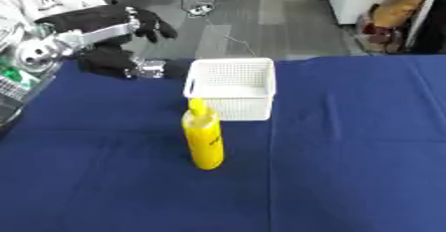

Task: Pick up objects on the table and place them in the box.

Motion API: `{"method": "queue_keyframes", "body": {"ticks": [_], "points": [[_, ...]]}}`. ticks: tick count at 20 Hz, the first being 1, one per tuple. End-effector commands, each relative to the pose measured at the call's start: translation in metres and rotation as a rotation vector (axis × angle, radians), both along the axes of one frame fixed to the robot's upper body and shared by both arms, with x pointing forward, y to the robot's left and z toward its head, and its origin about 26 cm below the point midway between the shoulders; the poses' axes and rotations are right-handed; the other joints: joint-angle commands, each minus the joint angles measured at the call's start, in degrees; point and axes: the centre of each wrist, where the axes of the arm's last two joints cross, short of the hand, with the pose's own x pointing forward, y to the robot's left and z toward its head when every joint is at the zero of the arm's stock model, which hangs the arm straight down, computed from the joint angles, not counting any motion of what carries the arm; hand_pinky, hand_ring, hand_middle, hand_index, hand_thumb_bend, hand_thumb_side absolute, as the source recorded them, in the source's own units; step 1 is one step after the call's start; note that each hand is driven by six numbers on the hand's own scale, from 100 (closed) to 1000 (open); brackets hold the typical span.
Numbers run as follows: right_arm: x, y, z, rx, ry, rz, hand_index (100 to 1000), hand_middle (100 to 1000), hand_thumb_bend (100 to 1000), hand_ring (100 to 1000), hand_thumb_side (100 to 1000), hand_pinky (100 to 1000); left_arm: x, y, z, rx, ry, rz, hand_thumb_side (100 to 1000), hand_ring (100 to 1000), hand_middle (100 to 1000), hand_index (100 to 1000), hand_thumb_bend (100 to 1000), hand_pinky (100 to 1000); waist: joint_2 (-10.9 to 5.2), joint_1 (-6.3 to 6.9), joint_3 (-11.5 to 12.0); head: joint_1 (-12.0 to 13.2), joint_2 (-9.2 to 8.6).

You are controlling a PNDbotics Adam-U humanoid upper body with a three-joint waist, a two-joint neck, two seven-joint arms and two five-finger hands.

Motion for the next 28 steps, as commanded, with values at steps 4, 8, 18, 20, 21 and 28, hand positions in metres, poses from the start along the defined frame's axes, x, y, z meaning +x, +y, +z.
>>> {"method": "queue_keyframes", "body": {"ticks": [4,8,18,20,21,28], "points": [[-0.002,0.002,0.009,-0.007,-0.029,0.012,452,321,100,255,853,179,0.003,0.000,0.009,0.050,0.035,-0.010,1000,739,832,910,775,752,-0.65,-0.07,-0.2,0.2,0.07],[-0.002,0.002,0.009,-0.008,-0.029,0.014,452,321,100,255,852,180,0.008,0.001,0.007,0.083,0.084,-0.009,1000,747,847,943,989,750,-0.60,-0.07,-0.2,0.2,0.30],[-0.002,0.003,0.010,-0.006,-0.032,0.018,452,321,100,255,851,180,0.016,0.000,0.004,0.145,0.158,0.005,824,740,855,962,1000,745,-0.46,-0.07,-0.4,0.3,0.81],[-0.002,0.003,0.010,-0.005,-0.032,0.019,452,321,100,256,851,180,0.018,-0.001,0.004,0.162,0.166,0.013,825,738,850,963,1000,745,-0.46,-0.03,-0.5,0.4,0.93],[-0.002,0.003,0.010,-0.004,-0.032,0.020,452,321,100,256,851,180,0.019,-0.002,0.004,0.168,0.170,0.015,818,731,842,960,1000,741,-0.45,-0.01,-0.6,0.4,0.95],[-0.002,0.005,0.012,0.002,-0.034,0.027,452,321,100,255,850,179,0.024,-0.007,-0.003,0.192,0.233,-0.001,803,679,787,937,1000,706,-0.34,0.15,-1.0,0.5,1.14]]}}
